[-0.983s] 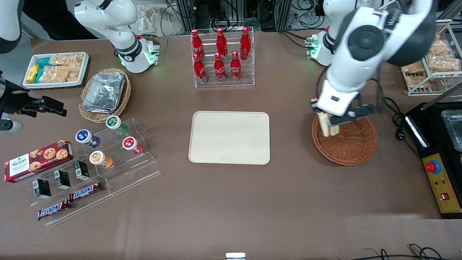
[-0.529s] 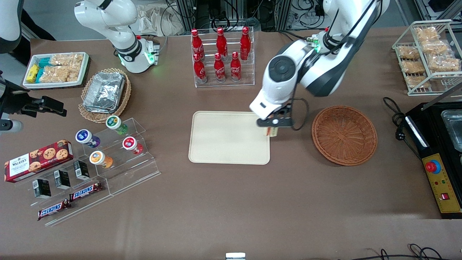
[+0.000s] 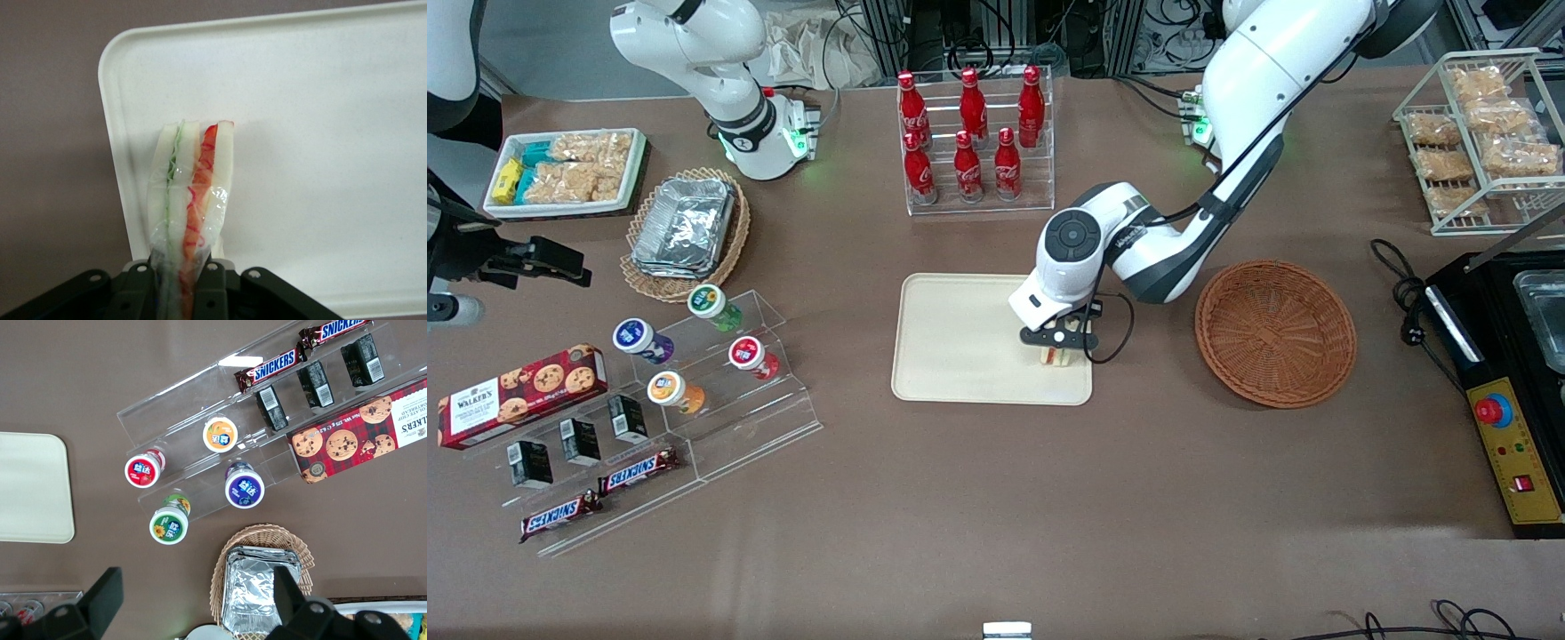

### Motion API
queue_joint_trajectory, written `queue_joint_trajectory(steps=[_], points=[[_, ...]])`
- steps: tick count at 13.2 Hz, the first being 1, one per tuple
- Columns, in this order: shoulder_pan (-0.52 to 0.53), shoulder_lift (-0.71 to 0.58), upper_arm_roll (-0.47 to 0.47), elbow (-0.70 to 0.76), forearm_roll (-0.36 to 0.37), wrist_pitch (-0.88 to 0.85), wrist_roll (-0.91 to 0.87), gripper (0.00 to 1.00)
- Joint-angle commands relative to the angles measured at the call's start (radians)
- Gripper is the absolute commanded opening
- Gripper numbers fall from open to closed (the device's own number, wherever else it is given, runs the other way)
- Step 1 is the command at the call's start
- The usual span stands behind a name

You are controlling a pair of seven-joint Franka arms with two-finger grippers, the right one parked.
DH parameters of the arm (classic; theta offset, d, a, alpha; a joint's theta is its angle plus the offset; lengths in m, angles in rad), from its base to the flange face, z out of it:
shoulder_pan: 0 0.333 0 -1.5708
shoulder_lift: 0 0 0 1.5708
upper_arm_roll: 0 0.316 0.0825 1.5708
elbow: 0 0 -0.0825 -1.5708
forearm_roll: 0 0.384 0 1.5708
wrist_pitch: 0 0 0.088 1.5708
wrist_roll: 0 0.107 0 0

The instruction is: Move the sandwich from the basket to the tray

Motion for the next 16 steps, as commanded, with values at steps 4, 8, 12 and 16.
queue_joint_trajectory(steps=[4, 8, 12, 16], points=[[0.005, 0.046, 0.015, 0.05, 0.122, -0.003, -0.043, 0.97], [0.005, 0.047, 0.017, 0.051, 0.112, -0.006, -0.049, 1.0], [0.005, 0.032, 0.014, 0.097, 0.098, -0.022, -0.204, 1.0], [0.006, -0.063, 0.008, 0.163, 0.075, -0.222, -0.283, 1.0]])
